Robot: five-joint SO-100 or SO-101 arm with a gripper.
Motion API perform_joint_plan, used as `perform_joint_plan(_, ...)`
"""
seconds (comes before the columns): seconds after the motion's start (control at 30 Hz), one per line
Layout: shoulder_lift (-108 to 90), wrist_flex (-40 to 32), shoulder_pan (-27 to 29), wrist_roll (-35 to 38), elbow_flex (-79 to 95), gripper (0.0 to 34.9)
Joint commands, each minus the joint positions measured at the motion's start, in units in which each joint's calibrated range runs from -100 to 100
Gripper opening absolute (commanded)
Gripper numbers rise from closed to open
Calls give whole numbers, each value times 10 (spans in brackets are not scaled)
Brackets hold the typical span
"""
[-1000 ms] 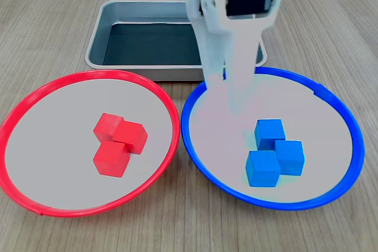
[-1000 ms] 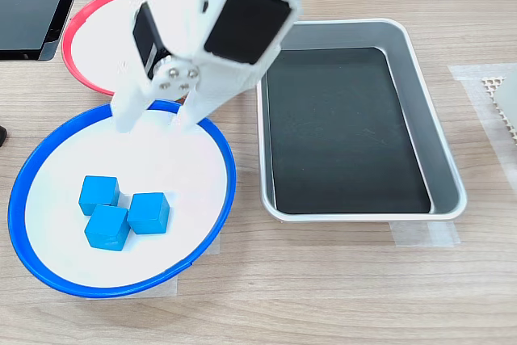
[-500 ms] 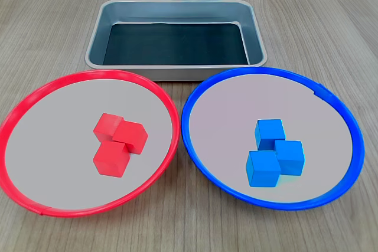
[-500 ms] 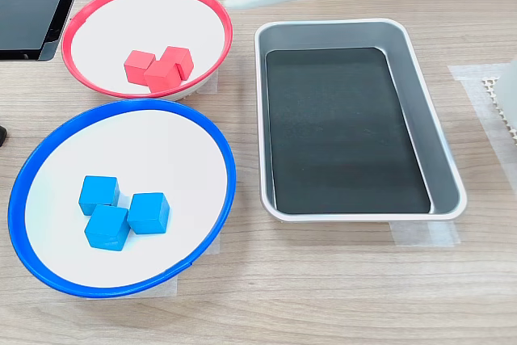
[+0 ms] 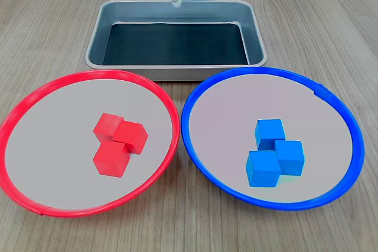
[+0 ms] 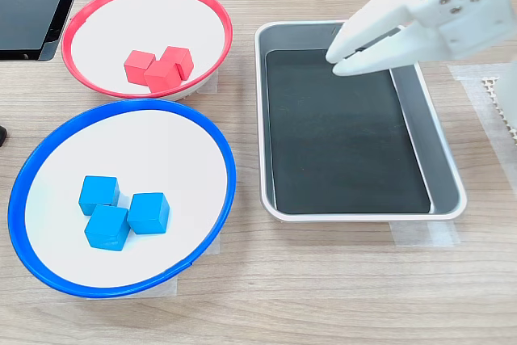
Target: Relocate any blue block in the red dish to the blue dish, correcting any misplacements.
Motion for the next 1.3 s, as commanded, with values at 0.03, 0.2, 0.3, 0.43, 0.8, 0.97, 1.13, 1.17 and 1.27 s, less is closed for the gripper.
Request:
perform_joint_plan(0.03,-57,47,-8,-8,22,4)
perform_joint_plan(0.2,-88,76,-8,-8,48,4)
perform_joint_plan(0.3,-88,79,-6,-11,58,4)
perform_joint_plan(0.43,-88,79,-2,-13,69,4)
perform_joint_plan(0.8,-88,79,-4,-17,69,4)
perform_joint_plan(0.97,-88,79,-4,-17,69,4)
perform_joint_plan(1.13,-88,79,-4,-17,69,4)
perform_joint_plan(1.17,-88,79,-4,-17,69,4)
perform_joint_plan(1.27,-88,79,-4,-17,69,4)
